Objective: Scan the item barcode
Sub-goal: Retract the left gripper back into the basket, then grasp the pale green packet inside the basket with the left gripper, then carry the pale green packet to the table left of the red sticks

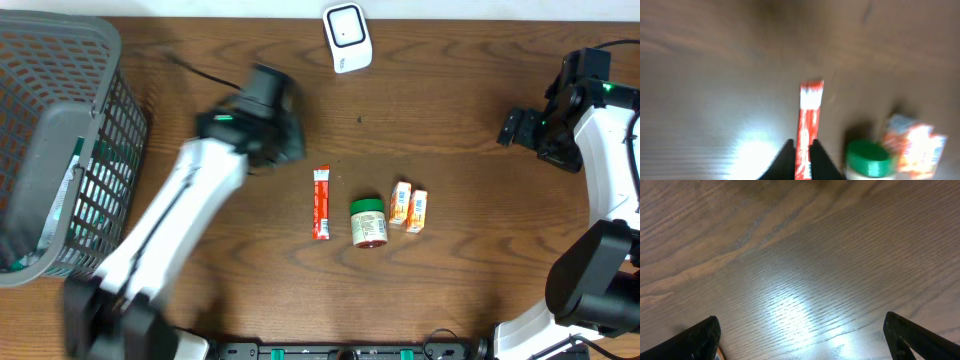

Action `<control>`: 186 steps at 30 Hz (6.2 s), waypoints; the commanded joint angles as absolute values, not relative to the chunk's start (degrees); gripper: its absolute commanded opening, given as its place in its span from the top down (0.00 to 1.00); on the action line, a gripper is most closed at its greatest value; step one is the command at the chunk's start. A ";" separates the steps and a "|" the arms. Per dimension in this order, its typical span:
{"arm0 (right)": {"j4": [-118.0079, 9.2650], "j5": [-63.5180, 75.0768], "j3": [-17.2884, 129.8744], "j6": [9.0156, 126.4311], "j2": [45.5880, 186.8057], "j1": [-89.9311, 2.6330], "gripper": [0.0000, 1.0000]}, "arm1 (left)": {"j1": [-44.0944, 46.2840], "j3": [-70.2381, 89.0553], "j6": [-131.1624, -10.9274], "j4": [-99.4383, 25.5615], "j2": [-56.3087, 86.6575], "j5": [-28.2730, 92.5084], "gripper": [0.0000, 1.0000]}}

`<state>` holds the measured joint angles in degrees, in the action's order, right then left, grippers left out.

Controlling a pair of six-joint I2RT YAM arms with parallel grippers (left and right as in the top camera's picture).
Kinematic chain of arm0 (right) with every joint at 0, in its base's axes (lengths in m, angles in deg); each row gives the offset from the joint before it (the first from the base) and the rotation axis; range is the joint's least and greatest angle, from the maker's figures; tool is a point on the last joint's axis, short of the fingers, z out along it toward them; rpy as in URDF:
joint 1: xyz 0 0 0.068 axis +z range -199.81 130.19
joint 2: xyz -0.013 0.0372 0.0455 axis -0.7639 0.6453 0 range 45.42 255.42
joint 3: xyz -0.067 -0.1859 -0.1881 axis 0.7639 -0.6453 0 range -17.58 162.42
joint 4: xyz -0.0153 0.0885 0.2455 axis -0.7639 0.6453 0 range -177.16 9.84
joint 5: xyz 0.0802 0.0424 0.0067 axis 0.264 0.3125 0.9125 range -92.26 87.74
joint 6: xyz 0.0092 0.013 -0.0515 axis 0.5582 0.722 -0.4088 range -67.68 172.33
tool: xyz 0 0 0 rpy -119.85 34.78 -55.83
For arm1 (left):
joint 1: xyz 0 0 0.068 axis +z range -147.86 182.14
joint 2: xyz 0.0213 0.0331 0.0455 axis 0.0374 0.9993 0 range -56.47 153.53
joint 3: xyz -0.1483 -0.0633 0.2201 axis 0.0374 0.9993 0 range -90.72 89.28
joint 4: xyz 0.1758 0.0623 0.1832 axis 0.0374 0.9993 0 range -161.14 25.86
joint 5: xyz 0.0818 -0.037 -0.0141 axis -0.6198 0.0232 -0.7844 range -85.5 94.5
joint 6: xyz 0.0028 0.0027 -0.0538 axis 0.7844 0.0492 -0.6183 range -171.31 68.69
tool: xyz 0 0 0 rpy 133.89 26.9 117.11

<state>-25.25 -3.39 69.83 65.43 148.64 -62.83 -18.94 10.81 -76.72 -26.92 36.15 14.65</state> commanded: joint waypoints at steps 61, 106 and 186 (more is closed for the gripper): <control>-25.18 -3.91 70.49 64.90 147.99 -62.81 0.01 | 37.87 8.93 -77.96 -24.93 59.71 5.32 0.76; -25.18 -3.91 70.49 64.90 147.99 -62.81 0.01 | 37.85 19.00 -109.31 -25.45 43.23 5.28 0.12; -25.18 -3.91 70.49 64.90 147.99 -62.85 0.01 | 34.66 22.63 -86.07 -36.53 -0.40 42.04 0.87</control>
